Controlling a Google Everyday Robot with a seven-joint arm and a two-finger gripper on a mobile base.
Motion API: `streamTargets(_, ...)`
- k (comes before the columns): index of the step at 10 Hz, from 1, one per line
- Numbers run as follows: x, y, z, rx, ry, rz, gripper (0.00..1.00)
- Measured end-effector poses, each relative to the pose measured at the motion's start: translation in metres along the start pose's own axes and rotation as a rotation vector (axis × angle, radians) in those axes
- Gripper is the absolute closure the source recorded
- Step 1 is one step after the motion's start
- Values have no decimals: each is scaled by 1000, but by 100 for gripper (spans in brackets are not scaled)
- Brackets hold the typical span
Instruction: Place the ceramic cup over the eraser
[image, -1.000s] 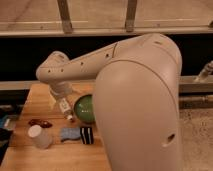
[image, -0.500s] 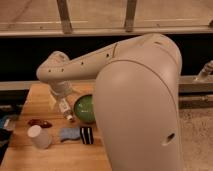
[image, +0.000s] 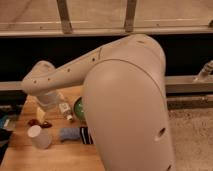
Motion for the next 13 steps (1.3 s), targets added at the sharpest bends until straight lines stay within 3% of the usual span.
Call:
streamTargets(2, -4, 47, 5, -40, -1, -77, 20)
streamTargets(7, -15, 121, 13, -127, -11, -256, 20)
streamTargets(9, -21, 129, 17, -124, -12, -302, 20)
streamTargets(13, -21, 126, 17, -121, -11, -299, 20)
